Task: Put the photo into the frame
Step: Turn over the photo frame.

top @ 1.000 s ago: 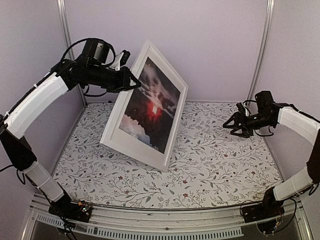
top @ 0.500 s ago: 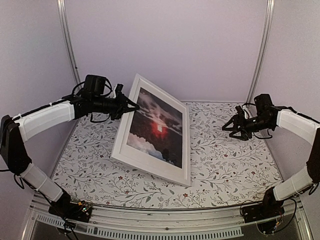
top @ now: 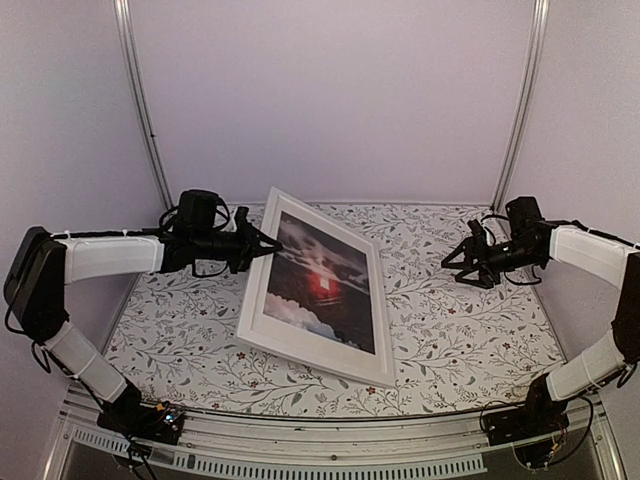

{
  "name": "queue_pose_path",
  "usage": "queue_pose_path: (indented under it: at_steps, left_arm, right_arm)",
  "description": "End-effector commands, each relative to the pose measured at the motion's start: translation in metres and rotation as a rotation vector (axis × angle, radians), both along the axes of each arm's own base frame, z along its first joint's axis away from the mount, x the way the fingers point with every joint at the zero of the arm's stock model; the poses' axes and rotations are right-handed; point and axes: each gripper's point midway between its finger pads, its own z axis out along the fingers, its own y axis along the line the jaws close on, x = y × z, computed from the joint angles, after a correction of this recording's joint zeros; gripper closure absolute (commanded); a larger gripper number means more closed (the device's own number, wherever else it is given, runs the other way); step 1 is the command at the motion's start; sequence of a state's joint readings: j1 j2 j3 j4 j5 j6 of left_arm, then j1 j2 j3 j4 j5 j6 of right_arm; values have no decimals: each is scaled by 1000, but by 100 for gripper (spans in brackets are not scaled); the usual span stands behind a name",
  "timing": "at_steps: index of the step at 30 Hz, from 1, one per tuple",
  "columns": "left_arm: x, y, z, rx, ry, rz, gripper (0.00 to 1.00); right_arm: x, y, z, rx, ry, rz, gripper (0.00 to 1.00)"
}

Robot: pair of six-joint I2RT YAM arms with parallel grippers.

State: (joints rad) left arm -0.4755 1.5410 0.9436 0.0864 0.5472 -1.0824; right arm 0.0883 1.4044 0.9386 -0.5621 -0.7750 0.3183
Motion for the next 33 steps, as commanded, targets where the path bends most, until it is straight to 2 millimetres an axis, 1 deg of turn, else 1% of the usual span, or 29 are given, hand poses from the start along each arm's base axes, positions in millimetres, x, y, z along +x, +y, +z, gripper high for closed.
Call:
queue_pose_path:
  at_steps: [1,3,6,11,13,15,18,21,23,25,28,33]
  left_arm:
    - [7,-17,51,-153,-176,-51,100]
    - [6,-20,41,-146,-163,-58,100]
    - [3,-23,26,-129,-140,-73,95]
    - [-3,-19,2,-79,-99,-73,78]
    - [-5,-16,-8,-51,-88,-73,69]
    - [-8,-13,-18,-27,-74,-72,62]
    - [-11,-5,-31,0,-57,-64,49]
    - [-14,3,-47,55,-43,-59,41]
    - [-16,10,-62,123,-32,-54,36]
    - [-17,17,-76,187,-20,-53,33]
    - [-19,28,-96,272,2,-43,32]
    - [-21,50,-122,420,33,-20,30]
  right_arm:
    - [0,1,-3,23,-5,4,26]
    - [0,1,-4,29,-2,6,26]
    - [0,2,-6,34,1,7,26]
    - [-1,2,-8,37,4,8,26]
    - [-2,3,-8,39,6,10,26]
    - [-2,3,-9,40,6,11,26]
    - [-2,3,-11,42,9,11,26]
    - [-2,3,-13,43,14,12,26]
    - [-2,3,-14,37,14,9,26]
    - [-2,2,-15,32,12,10,26]
    - [-1,2,-16,30,11,13,26]
    - [-2,2,-21,23,16,14,26]
